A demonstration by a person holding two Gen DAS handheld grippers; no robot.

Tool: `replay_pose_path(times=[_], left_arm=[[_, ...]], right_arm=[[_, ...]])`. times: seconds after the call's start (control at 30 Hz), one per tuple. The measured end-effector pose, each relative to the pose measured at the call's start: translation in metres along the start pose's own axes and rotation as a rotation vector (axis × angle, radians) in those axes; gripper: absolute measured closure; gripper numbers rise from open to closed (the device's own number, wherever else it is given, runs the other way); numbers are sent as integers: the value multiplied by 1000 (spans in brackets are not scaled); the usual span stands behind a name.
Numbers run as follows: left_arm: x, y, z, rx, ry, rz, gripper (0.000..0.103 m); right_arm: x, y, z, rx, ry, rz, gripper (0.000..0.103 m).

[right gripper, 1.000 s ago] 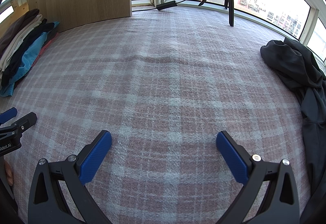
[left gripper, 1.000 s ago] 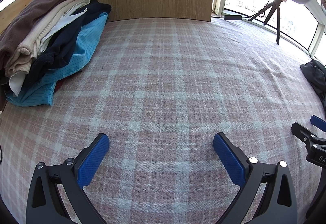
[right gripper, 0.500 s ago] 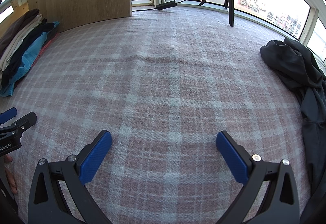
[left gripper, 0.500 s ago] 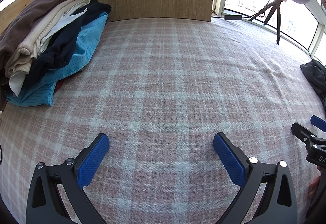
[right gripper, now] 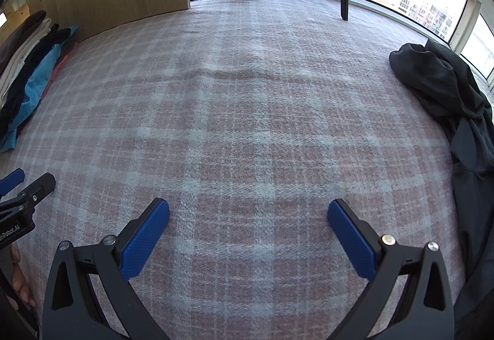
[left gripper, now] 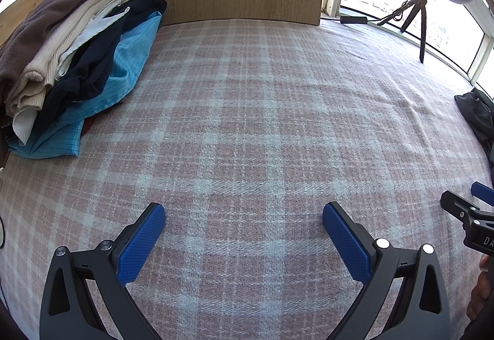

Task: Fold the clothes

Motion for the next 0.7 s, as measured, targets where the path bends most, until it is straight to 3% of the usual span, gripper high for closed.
replay_pose_path(times=[0.17, 0.3, 0.43, 0.6, 0.7], left_arm=[[24, 11, 8, 17, -30, -7, 1], [61, 20, 11, -10, -46, -44, 1], [111, 24, 9, -73, -31, -139, 1], [163, 25, 1, -146, -107, -220, 1], [186, 27, -4, -183, -114, -264, 1]], right_arm=[[38, -15, 12, 32, -79, -57, 0], [82, -22, 13, 12, -61, -109, 0], [127, -25, 12, -40, -66, -168, 0], [175, -22, 0, -105, -69, -246, 0], [199, -23, -6, -130, -91, -287, 0]])
Point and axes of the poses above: each gripper's, at about its wrist camera, not at the fingertips, and x roughly against the way its jaws point, z to its left, y to its top, the point moved 6 cm from there along -x, roughly the way its jaws point, and after that the axes turned 14 degrees about z, right-handed, at the moved point
